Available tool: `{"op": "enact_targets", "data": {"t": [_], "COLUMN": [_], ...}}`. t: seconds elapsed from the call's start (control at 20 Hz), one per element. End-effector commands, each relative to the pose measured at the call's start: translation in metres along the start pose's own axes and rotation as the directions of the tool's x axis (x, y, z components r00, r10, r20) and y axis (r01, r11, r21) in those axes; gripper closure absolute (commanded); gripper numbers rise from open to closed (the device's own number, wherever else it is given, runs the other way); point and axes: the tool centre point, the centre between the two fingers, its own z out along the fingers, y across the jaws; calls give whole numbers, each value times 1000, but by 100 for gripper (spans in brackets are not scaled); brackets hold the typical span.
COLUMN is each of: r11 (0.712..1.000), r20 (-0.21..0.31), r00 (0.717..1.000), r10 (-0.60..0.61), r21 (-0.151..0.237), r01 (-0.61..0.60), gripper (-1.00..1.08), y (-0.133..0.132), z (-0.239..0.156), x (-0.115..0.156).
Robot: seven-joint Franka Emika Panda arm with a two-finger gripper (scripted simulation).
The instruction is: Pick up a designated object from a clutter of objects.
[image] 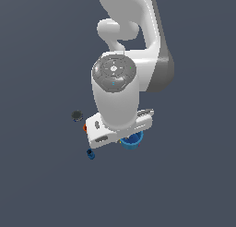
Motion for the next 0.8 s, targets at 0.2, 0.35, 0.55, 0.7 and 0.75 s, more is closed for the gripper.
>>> {"op": "enact_targets", "data": {"t": [0.2,0.35,0.55,0.7,0.75], "r11": [1000,1000,1000,1000,1000], "r20": [-2,-2,-2,-2,-2], "r00": [1000,1000,1000,1000,1000], "r10": [0,0,0,0,0], "r21": [-1,-1,-1,-1,-1], "r01": [0,0,0,0,0], "gripper": [108,108,108,108,108], "y": [-28,-40,-56,-65,-68], "z": [-75,-107,-149,-174,-181], "x": [-5,-7,-9,-10,-10]}}
